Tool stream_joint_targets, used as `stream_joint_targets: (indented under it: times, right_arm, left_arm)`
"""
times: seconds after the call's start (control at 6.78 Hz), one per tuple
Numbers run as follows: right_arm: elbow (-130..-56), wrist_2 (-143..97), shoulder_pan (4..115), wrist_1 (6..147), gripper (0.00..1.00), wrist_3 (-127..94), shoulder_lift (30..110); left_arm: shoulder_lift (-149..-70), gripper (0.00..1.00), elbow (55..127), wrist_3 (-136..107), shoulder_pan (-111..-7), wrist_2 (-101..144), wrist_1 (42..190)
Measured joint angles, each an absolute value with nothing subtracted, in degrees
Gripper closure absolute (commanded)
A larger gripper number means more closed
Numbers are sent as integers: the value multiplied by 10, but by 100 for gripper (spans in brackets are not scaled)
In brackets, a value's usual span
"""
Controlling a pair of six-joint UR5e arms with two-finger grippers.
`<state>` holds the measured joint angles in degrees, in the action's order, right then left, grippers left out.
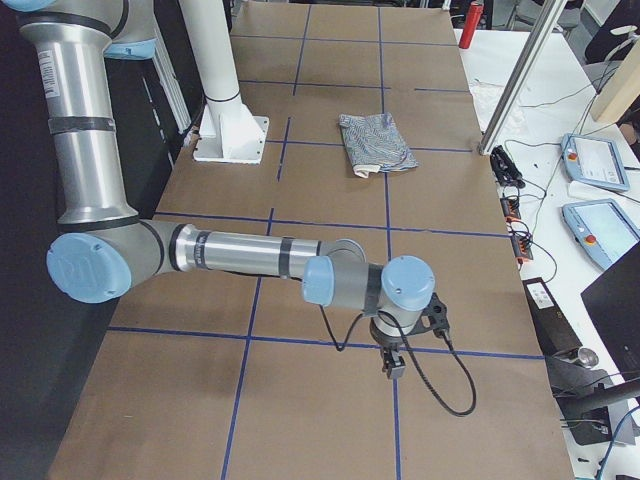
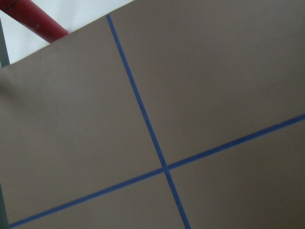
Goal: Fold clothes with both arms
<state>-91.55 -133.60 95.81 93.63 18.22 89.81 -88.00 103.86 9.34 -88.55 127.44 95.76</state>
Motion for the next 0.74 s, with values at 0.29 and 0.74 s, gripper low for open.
stream_joint_targets:
  times: [0.29, 0.74]
  right_arm:
    - [-971, -1344, 955, 931, 0, 70, 941]
    - [-974, -1341, 915, 917, 0, 33, 944]
  left_arm:
    - [-866, 0, 1019, 94, -888, 1281, 970]
    - [-862, 0, 1030, 98, -891, 1284, 884]
